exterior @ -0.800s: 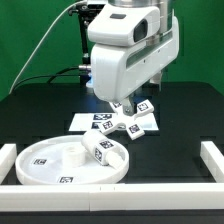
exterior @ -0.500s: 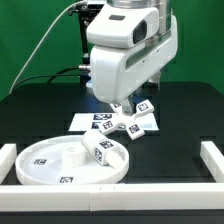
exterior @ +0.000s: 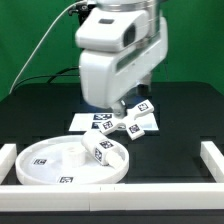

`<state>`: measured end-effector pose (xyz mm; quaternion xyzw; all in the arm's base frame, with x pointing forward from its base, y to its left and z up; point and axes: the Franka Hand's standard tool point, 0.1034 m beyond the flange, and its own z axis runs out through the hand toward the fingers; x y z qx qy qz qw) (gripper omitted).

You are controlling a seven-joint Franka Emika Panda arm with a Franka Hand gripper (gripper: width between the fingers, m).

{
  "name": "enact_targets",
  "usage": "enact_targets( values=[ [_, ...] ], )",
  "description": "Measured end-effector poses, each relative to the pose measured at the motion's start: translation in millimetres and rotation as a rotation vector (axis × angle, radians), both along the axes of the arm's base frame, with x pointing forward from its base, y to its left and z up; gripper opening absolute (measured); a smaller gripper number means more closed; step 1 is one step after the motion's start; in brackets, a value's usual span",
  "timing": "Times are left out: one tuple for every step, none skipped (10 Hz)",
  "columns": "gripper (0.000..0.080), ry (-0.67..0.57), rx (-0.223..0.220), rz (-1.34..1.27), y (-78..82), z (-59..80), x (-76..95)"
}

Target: Assemble round table

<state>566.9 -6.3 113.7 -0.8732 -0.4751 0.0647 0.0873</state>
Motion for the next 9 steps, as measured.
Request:
enact_targets(
  values=[
    [0.0649, -0.002, 0.006, 0.011, -11.9, -4.1, -0.6],
    [0.0649, -0.009, 0.022, 0.055, -23.0, -7.7, -0.6],
    [0.0649, -0.007, 0.024, 0.055, -31.0, -10.0, -1.4],
    [0.0649, -0.005, 0.022, 0.045, -27.5, -9.8, -1.2],
    [0.0649, -0.005, 0.023, 0.05, -26.5, -10.1, -1.3],
    [0.0649, -0.004, 0.022, 0.048, -27.4, -10.5, -1.6],
    [0.0649, -0.01, 0.02, 0.054, -30.5, -11.6, -1.6],
    [0.0649, -0.103, -0.007, 0.108, -45.2, -17.2, 5.3],
    [0.0649, -0.152, -0.023, 0.155, -56.4, -22.3, 3.2]
  ],
)
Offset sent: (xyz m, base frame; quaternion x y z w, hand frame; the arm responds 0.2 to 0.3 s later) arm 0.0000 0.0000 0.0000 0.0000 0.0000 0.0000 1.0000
